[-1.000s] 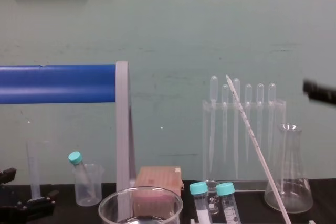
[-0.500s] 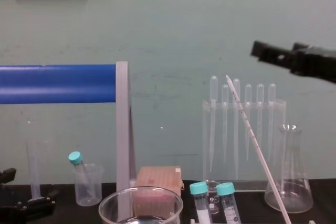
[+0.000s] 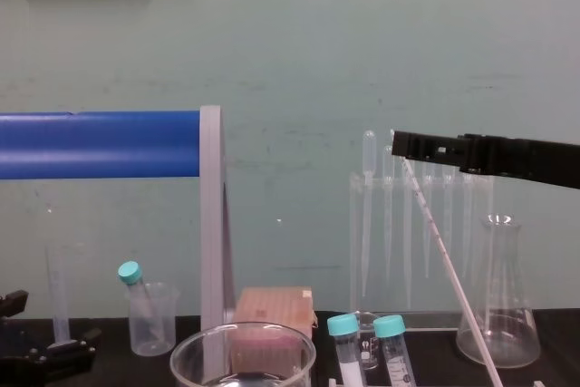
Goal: Hold the thermometer with one hand and immerse one end into the beaker, then reinsert it into the test tube rack.
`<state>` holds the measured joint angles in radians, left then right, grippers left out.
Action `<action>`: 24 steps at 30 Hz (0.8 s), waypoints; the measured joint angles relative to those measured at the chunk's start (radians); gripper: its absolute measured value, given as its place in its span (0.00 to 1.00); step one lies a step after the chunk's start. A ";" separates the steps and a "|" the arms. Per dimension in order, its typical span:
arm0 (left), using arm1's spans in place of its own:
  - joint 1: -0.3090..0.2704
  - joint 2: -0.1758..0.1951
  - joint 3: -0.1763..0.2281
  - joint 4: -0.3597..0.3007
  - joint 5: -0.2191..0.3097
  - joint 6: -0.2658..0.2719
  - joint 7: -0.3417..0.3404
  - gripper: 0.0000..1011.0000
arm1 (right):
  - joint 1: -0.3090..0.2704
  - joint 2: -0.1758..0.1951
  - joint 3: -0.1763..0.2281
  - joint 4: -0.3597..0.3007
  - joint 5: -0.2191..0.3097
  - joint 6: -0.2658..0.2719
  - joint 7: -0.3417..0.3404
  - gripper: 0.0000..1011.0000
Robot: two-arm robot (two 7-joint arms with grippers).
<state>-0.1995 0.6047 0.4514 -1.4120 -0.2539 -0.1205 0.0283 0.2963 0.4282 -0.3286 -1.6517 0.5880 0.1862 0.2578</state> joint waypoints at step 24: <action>0.000 0.000 0.000 0.000 0.000 0.000 0.000 1.00 | 0.089 -0.025 -0.041 0.115 -0.006 0.100 0.024 0.99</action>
<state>-0.1995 0.6047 0.4514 -1.4120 -0.2539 -0.1205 0.0283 0.3848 0.4035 -0.3697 -1.5371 0.5816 0.2862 0.2816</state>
